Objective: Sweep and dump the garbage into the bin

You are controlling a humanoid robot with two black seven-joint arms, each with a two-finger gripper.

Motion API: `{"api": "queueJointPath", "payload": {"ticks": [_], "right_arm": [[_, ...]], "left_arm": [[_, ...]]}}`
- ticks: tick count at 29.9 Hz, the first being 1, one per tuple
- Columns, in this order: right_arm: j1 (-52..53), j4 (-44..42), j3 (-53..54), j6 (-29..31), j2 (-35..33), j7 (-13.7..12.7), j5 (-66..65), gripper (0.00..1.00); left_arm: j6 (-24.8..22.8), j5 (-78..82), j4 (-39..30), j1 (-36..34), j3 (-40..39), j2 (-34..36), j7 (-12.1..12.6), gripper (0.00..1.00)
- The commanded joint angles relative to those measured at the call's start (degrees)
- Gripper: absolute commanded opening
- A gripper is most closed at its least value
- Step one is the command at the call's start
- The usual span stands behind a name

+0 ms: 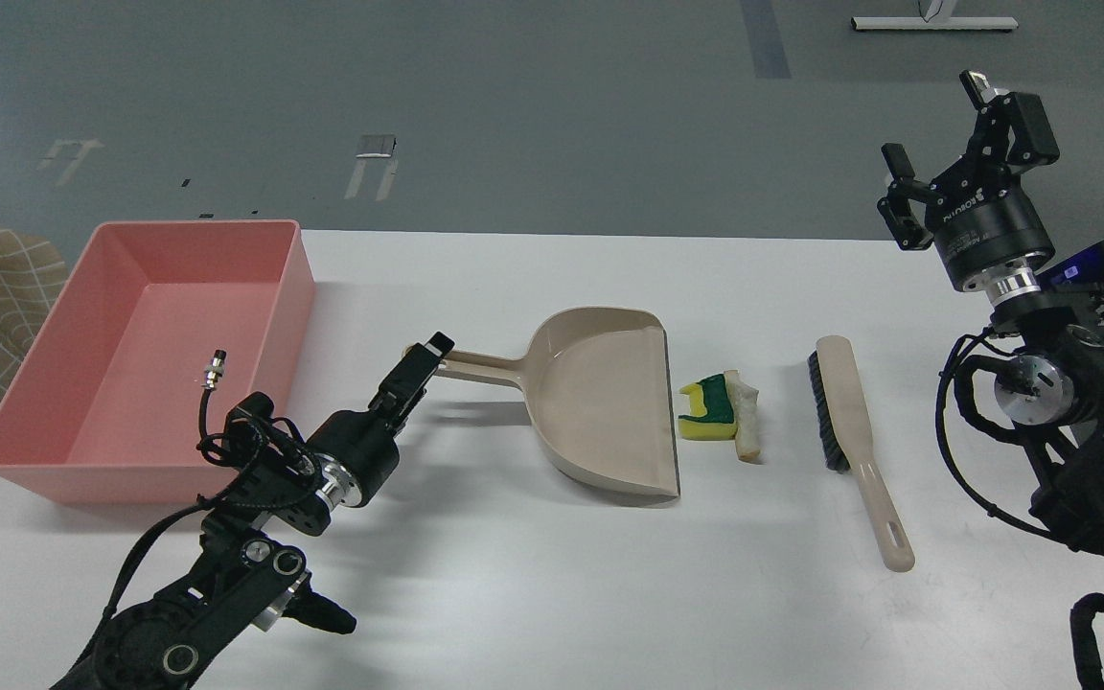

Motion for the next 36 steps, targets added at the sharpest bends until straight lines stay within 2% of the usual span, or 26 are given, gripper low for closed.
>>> {"api": "queueJointPath", "payload": {"ticks": [1, 10, 15, 17, 19, 21, 22, 23, 25, 36], "right_arm": [[0.00, 0.01, 0.00, 0.01, -0.08, 0.00, 0.00, 1.00], [0.00, 0.01, 0.00, 0.01, -0.17, 0.00, 0.00, 1.00], [0.00, 0.01, 0.00, 0.10, -0.08, 0.00, 0.00, 1.00], [0.00, 0.01, 0.08, 0.01, -0.17, 0.00, 0.00, 1.00], [0.00, 0.01, 0.08, 0.10, -0.17, 0.00, 0.00, 1.00], [0.00, 0.01, 0.08, 0.01, -0.17, 0.00, 0.00, 1.00], [0.00, 0.01, 0.08, 0.01, -0.17, 0.00, 0.00, 1.00], [0.00, 0.01, 0.08, 0.01, -0.17, 0.00, 0.00, 1.00], [0.00, 0.09, 0.08, 0.01, -0.17, 0.00, 0.00, 1.00], [0.18, 0.18, 0.08, -1.21, -0.17, 0.00, 0.00, 1.00]], "left_arm": [[0.66, 0.00, 1.72, -1.27, 0.33, -0.98, 0.02, 0.98], [1.10, 0.00, 4.62, -4.17, 0.50, -2.66, 0.02, 0.94], [1.10, -0.18, 4.62, -4.17, 1.21, -2.66, 0.02, 0.78], [1.10, -0.27, 4.62, -4.08, 1.21, -2.66, 0.02, 0.59], [1.10, -0.27, 4.62, -4.08, 1.21, -2.66, 0.02, 0.46], [1.10, -0.35, 4.62, -4.08, 1.21, -2.66, 0.02, 0.40], [1.10, -0.35, 4.62, -4.08, 1.29, -2.66, 0.10, 0.31], [1.10, -0.27, 4.62, -4.08, 1.30, -2.57, 0.19, 0.16], [1.10, -0.27, 4.62, -4.08, 1.30, -2.48, 0.28, 0.00], [1.02, -0.35, 4.53, -4.17, 1.21, -2.39, 0.19, 0.00]]}}
